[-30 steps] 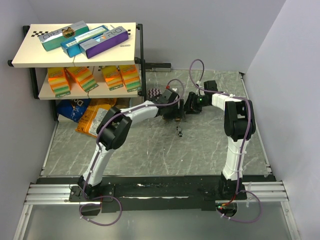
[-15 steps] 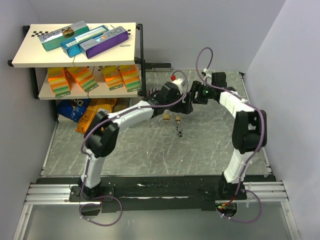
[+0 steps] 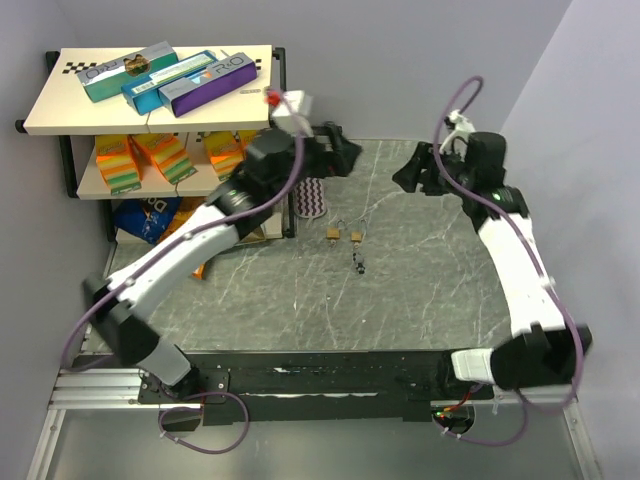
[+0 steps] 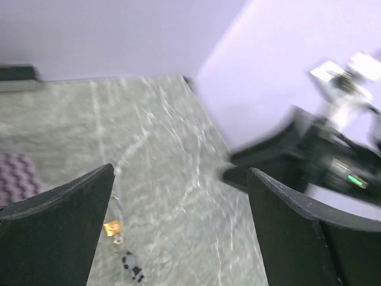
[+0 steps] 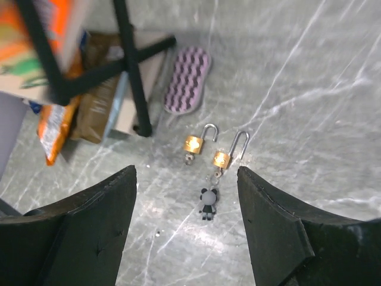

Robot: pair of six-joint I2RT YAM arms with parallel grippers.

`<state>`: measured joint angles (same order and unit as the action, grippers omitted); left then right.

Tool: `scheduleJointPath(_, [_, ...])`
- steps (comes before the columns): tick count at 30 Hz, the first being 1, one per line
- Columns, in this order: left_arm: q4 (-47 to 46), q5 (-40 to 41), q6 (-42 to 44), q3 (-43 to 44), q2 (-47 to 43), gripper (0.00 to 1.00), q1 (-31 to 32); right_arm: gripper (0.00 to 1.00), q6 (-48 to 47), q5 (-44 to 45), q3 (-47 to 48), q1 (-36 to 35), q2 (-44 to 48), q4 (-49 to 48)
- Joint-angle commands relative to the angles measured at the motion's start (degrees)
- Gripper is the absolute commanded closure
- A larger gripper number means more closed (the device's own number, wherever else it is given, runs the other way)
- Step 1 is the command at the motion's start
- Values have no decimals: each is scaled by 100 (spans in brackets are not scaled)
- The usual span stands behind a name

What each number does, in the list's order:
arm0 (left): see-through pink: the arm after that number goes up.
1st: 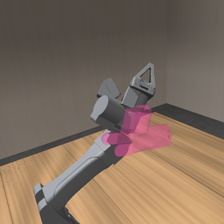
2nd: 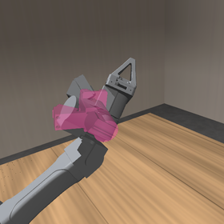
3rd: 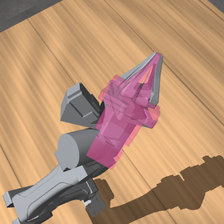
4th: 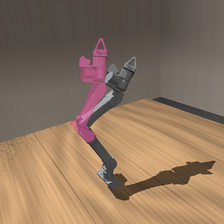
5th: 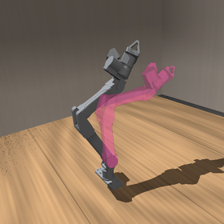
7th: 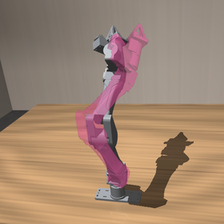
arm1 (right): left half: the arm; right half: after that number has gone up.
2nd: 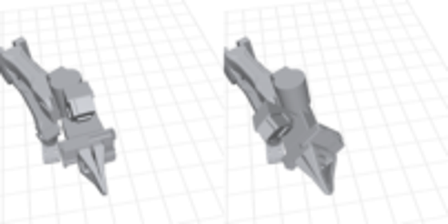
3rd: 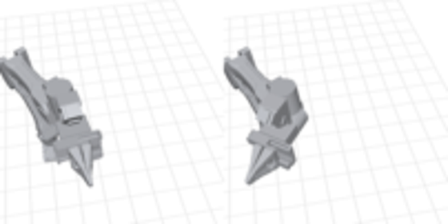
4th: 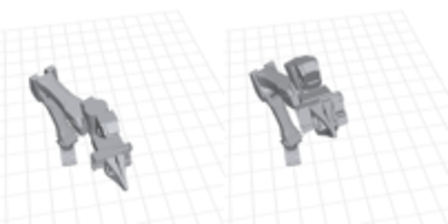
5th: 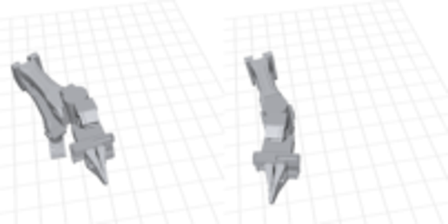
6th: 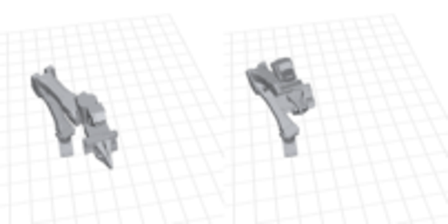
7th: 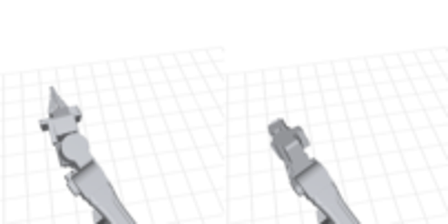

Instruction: Unlock with the key

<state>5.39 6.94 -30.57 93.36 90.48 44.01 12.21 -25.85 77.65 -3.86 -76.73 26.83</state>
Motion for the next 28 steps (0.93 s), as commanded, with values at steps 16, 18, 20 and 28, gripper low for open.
scheduleJointPath(16, [814, 2839, -819, -3272, -3765, 4, -147, 24, 97, 502, -1753, 34, 2865, -133])
scheduleJointPath(18, [963, 2962, -881, -3228, -3774, 4, -147, 24, 194, 449, -1797, 26, 2883, -195])
scheduleJointPath(20, [964, 2945, -916, -3245, -3792, 4, -147, 24, 264, 405, -1823, 34, 2909, -275])
scheduleJointPath(28, [982, 2971, -1057, -3298, -3801, 4, -156, 24, 379, 379, -1911, 26, 2988, -380])
